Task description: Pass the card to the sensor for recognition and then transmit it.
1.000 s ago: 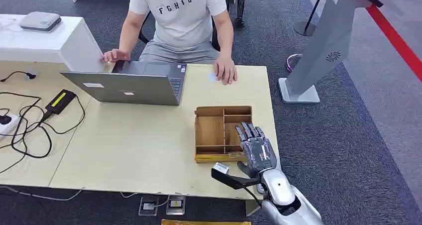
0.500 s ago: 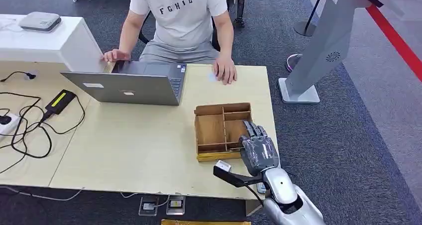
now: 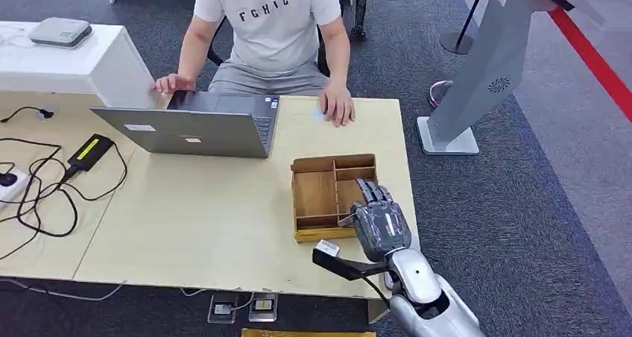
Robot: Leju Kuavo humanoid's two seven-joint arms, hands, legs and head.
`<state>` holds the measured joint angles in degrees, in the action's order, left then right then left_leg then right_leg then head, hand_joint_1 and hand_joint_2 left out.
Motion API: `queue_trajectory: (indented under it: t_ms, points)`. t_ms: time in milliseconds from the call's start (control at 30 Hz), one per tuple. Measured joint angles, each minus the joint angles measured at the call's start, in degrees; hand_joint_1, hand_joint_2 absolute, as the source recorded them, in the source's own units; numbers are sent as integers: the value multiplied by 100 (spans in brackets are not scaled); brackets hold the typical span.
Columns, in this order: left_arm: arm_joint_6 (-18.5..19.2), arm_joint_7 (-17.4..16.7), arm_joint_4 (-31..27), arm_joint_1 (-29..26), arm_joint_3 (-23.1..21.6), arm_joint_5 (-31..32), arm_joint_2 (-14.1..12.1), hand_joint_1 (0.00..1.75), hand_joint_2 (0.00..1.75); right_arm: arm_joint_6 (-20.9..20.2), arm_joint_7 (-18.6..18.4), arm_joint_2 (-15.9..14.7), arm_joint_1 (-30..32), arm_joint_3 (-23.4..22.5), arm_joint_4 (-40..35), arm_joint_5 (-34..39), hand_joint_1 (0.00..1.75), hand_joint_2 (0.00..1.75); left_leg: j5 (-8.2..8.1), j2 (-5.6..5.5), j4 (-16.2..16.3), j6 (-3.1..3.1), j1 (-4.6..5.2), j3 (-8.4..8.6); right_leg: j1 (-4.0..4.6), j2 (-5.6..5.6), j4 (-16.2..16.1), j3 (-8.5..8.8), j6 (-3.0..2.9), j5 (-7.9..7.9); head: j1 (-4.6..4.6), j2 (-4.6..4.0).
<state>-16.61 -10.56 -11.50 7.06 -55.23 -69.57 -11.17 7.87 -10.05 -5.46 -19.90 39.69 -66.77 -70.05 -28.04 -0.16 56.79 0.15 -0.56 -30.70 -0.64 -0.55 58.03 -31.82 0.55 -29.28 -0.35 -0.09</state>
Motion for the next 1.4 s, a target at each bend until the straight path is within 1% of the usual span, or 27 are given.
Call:
queue_trajectory:
  t_ms: [200, 267, 400, 500, 667, 833, 967, 1167, 1300, 1400]
  points:
    - [-31, 0, 0, -1, 2, -15, 0, 0, 0, 26, 70, 44, -16, 2, 0, 105, 175, 175, 0, 0, 0, 0, 0, 0, 0, 0, 0, 0, 0, 0, 0, 0]
    - [-72, 0, 0, -1, 2, -22, 2, 0, 0, 114, 83, 79, -25, 2, 0, 109, 175, 175, 0, 0, 0, 0, 0, 0, 0, 1, 0, 0, 0, 0, 0, 0]
    - [-81, 0, 0, -1, 4, -39, 9, 0, 0, 430, 118, 120, -115, -7, -22, 81, 175, 175, 0, 0, 0, 0, 0, 0, 0, 2, 0, 0, 0, 1, -2, 0]
    - [-85, 0, 0, -2, 7, -39, 22, 0, 0, 586, 155, 120, -270, -101, -282, -48, 175, 175, 1, 0, 0, 0, 0, 1, 0, 2, 1, -1, -1, 1, -2, 0]
    - [-76, 0, 0, -4, 7, -33, 46, 0, 0, 555, 238, 120, -656, -299, -887, -249, 175, 175, 2, 1, 1, 1, 0, 4, 0, 5, 1, 1, -2, 3, 0, 0]
    - [-35, 0, 0, -7, 4, 4, 50, 0, 0, 577, 236, 118, -701, -391, -1189, -304, 175, 175, 2, 1, 1, 0, 0, 4, 0, 6, 1, 0, -2, 3, 0, 0]
    - [37, 0, 0, -7, 4, 55, 48, 0, 0, 667, 201, 116, -699, -393, -1237, -304, 175, 175, 2, 1, 1, 0, 0, 4, 0, 9, 1, -1, -2, 3, 0, 0]
    - [89, 13, 0, -6, 2, 170, 44, 0, 0, 839, 214, 133, -822, -396, -1133, -280, 175, 175, 2, 1, 0, 0, 0, 1, 0, 9, 2, 0, -3, 3, 0, 2]
    - [144, 22, 0, 0, -2, 227, 31, 0, 0, 892, 175, 247, -1211, -391, -657, -391, 175, 175, 8, 1, 0, 0, 0, 1, 0, 8, 2, 0, -6, 6, -2, 2]
    - [144, 22, 0, 0, -4, 229, 28, 0, 0, 1084, 103, 363, -1532, -389, -230, -492, 175, 175, 8, 1, 0, 0, 0, 0, 1, 7, 4, 0, -7, 7, -2, 0]
